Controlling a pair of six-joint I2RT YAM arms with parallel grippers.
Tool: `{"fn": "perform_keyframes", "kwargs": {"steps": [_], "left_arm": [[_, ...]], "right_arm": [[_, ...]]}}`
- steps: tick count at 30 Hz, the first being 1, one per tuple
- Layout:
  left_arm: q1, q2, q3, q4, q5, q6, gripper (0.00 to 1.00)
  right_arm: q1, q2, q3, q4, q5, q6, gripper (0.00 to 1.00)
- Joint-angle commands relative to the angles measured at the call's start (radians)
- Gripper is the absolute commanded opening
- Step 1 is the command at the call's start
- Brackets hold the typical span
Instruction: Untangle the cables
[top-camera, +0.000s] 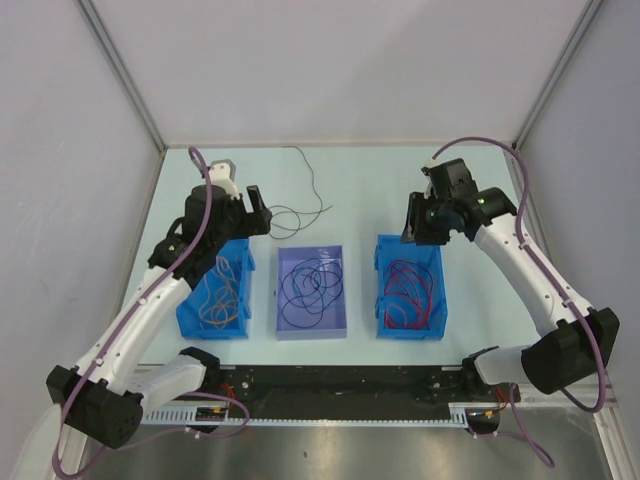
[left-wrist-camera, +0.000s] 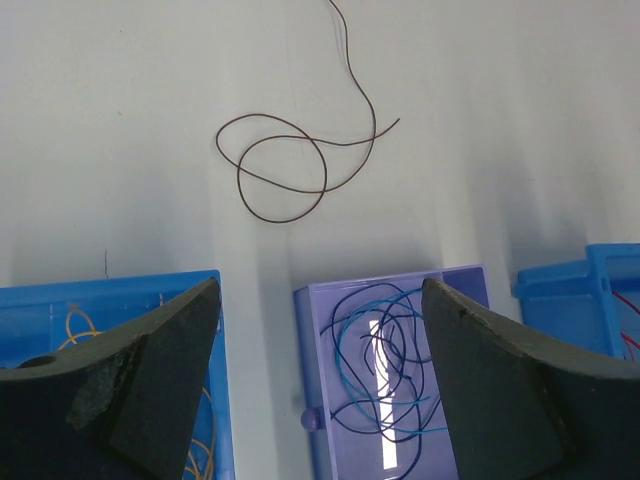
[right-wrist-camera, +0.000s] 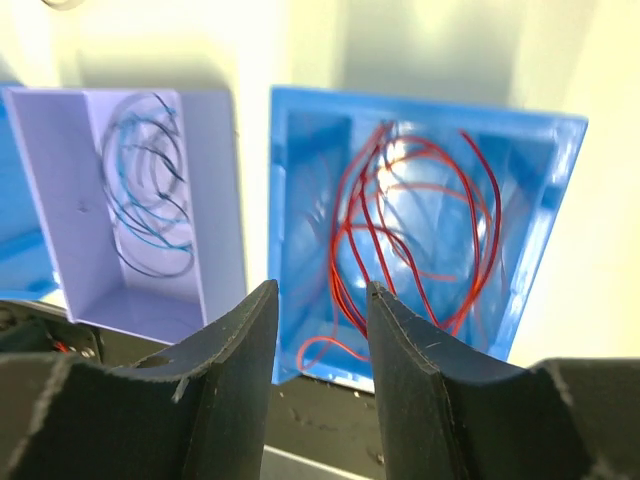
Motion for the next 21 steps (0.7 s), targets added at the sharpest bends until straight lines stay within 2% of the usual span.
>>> {"fn": "perform_keyframes", "kwargs": {"steps": [1,6,12,21], "left_arm": [[0.006,0.029,0.015,0.028,-0.003,0.006,0.88],[0.005,0.112,0.084,0.025,0.015,-0.003,0.92],[-0.001,0.252,0.181,0.026,0.003,-0.006,0.97],[-0.011,0.584,0.438,-0.035,-0.075,-0.034,0.99]], "right_arm": [[0.014,-0.008,0.044,0.076,-0.019,-0.021,0.45],[0.091,0.021,0.044,0.187,-0.03,-0.028,0.45],[0.123,0.087,0.04,0.266,-0.061,-0.05,0.45],[0.125,0.154,0.038,0.306,-0.136,-0.084,0.46]]}}
